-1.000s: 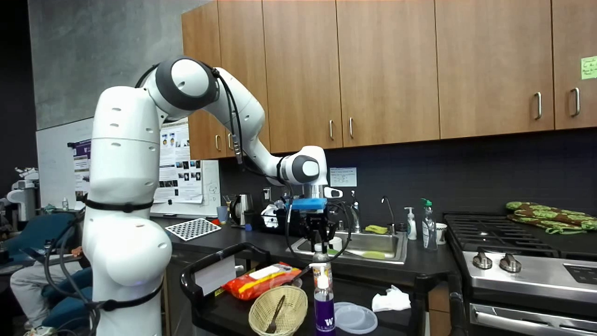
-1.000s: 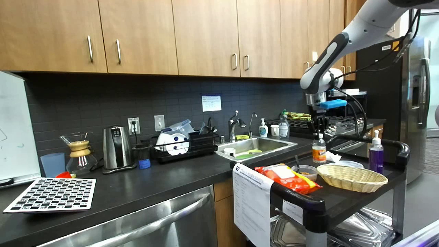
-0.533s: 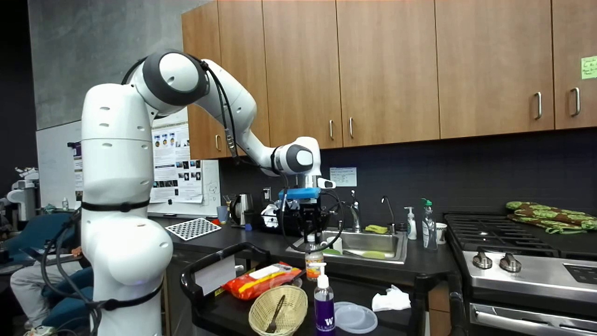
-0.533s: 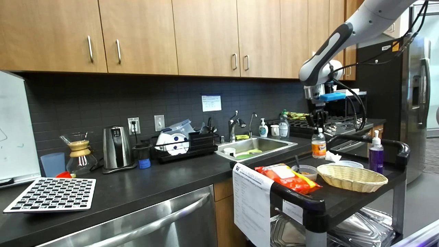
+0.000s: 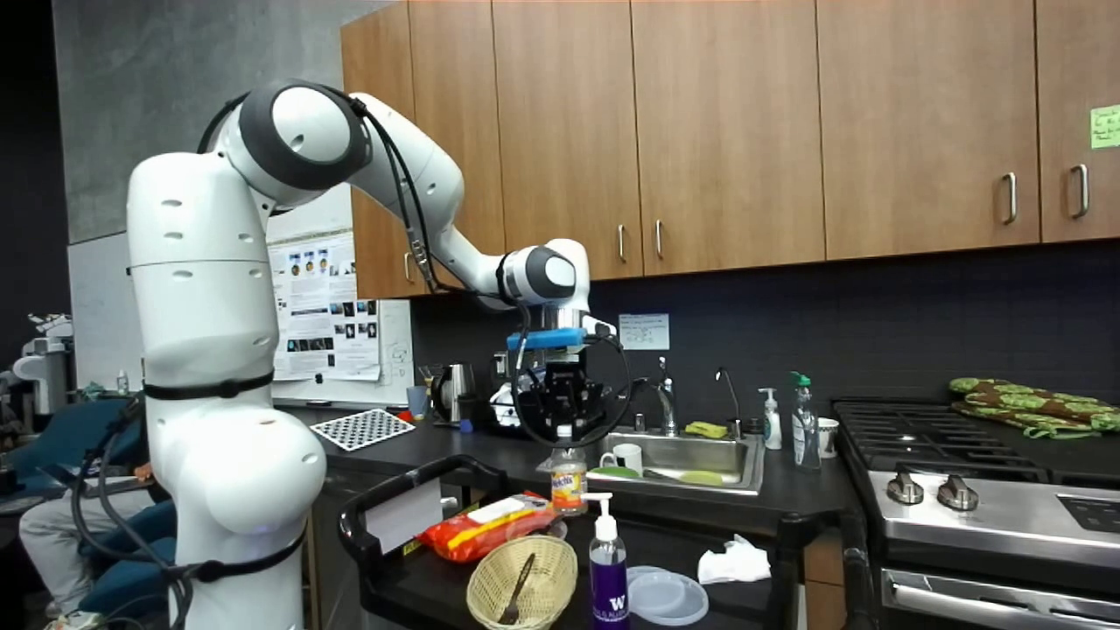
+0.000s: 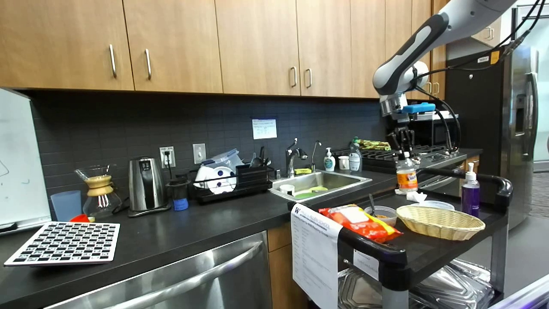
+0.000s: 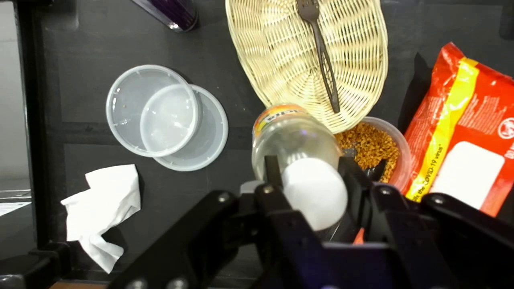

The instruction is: Pick up the bottle with the orange label then set it back down on the service trolley.

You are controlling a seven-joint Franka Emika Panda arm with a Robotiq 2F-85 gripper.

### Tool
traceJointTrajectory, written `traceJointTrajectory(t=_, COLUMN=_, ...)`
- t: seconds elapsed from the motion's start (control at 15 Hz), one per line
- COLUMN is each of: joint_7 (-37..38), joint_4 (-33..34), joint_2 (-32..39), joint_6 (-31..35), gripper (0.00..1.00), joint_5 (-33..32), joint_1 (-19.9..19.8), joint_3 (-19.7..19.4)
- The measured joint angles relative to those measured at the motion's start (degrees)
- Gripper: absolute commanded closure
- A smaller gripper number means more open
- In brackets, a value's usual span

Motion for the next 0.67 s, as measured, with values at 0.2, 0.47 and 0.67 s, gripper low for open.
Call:
traceJointTrajectory(t=0.2, joint_7=-0.37, joint_4=0.11, joint_2=-1.4, joint_6=-4.4, gripper=0.85, joint_5=-0.01, joint_1=0.08, joint_3=0.02)
traceJointTrajectory(t=0.47, joint_7=-0.52, joint_4=0.12, joint_2=-3.02, joint_6=-9.84, gripper=0.85, joint_5=-0.01, joint_1=0.09, joint_3=0.02)
traceJointTrajectory(t=0.67, joint_7=-0.53, joint_4=0.14, joint_2=-4.43, joint_6=-13.6, gripper=0.85, joint_5=-0.27, joint_1=0.08, joint_3=0.02)
